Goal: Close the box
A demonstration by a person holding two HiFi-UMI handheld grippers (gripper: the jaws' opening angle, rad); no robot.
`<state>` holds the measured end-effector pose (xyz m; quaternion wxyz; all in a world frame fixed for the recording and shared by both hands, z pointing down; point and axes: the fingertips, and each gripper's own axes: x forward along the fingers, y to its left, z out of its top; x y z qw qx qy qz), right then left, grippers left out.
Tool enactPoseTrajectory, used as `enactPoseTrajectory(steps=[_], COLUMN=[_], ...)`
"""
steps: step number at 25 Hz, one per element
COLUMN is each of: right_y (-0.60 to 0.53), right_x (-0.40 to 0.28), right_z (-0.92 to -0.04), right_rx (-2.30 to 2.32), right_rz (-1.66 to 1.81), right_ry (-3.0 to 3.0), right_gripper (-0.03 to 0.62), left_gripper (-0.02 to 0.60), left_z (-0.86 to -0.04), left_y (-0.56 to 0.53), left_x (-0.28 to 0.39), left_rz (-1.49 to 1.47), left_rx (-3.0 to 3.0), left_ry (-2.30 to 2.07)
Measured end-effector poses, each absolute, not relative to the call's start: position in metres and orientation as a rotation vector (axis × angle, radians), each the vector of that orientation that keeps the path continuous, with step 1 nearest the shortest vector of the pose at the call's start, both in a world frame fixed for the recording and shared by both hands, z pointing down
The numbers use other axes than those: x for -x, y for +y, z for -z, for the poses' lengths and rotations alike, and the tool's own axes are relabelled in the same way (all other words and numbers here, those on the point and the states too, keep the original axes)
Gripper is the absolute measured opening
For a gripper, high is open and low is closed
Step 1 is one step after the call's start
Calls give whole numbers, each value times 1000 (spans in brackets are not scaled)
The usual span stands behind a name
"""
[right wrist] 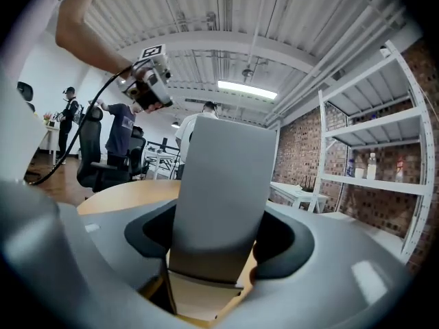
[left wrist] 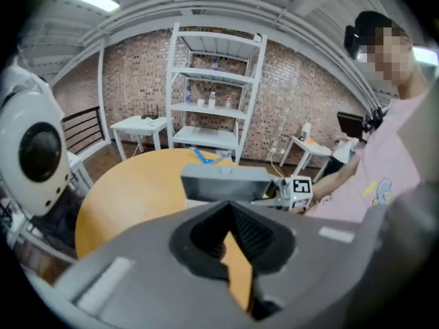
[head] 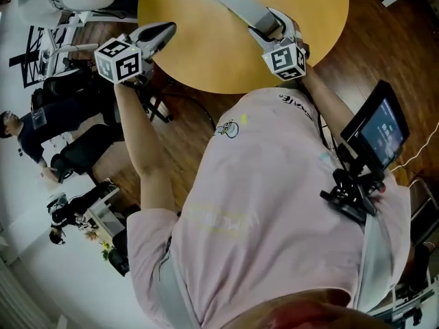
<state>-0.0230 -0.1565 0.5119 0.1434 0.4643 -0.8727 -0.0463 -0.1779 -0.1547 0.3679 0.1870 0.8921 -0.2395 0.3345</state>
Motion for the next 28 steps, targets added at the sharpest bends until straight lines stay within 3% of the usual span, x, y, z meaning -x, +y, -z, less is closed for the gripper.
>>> enactPoseTrajectory(steps=[6,13,18,24,28], right_y=[-145,-144,-131,-150,-166], right_x=[14,29,23,-9,-18], right_z=[-546,-530,-452,-414,-445], right_rx=[-1429,-1355,-1194,-1391,-1441], right_rz=[63,55,152,96,-21], right_ry=[-2479,-2540,-2725,-2663,-2493], right_gripper=[314,314,436,436,406], left_gripper=[5,5,5,5,5], left_z=[-444,-546,-569,-600,-643], left_y=[-85,5,18,24,44], left_x=[250,274,283,311,311], left_rz=[-525,-514,-368,-152,-161], left_rx=[-2307,-2060,-1975,-1850,-1702], left_ry=[-890,-877,-937,-1103,-1218])
